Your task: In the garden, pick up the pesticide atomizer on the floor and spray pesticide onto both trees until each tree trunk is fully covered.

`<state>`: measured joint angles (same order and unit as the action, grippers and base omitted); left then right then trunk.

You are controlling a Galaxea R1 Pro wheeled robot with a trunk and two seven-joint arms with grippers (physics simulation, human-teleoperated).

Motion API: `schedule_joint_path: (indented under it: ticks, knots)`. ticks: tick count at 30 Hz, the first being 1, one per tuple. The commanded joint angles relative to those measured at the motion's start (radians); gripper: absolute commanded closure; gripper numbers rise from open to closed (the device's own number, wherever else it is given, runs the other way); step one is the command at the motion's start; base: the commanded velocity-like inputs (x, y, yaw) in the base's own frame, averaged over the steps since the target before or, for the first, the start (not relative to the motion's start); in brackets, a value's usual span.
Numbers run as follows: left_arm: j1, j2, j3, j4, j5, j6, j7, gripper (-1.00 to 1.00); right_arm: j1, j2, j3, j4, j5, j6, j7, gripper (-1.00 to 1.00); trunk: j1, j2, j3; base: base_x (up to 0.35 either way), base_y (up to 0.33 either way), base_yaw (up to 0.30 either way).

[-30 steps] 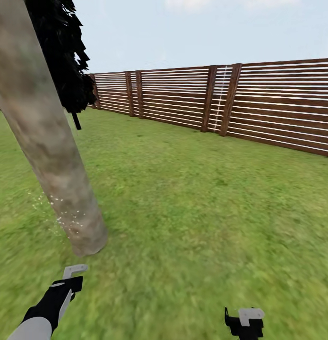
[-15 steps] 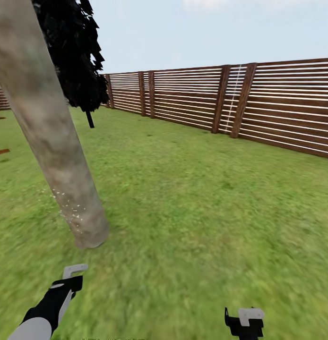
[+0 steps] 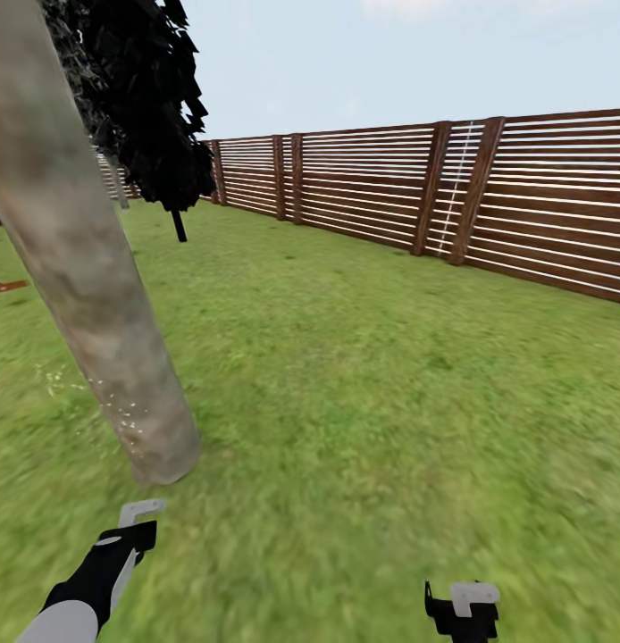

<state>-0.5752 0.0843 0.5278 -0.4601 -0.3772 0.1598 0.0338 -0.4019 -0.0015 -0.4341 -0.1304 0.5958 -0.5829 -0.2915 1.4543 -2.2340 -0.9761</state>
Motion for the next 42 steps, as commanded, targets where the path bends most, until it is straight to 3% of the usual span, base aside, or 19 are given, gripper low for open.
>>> schedule_joint_path:
  ticks: [1,13,27,42]
  knots:
    - [0.000,0.000,0.000,0.000,0.000,0.000,0.000,1.00,0.000,0.000,0.000,0.000,0.000,0.000,0.000,-1.00,0.000,0.000,0.000,0.330,-0.004,0.000]
    - [0.000,0.001,0.000,0.000,0.005,-0.002,0.000,1.00,0.000,0.000,0.000,0.000,0.001,0.000,0.000,-1.00,0.000,0.000,0.000,0.144,-0.012,0.155]
    - [0.000,0.000,0.001,0.000,0.008,-0.002,0.000,1.00,0.000,0.000,0.000,0.000,0.001,0.000,0.000,-1.00,0.000,0.000,0.000,0.029,-0.258,0.021]
    - [0.000,0.001,0.001,0.000,0.008,-0.002,0.000,1.00,0.000,0.002,0.000,0.000,0.001,0.000,0.000,-1.00,0.000,0.000,0.000,0.292,-0.107,0.267]
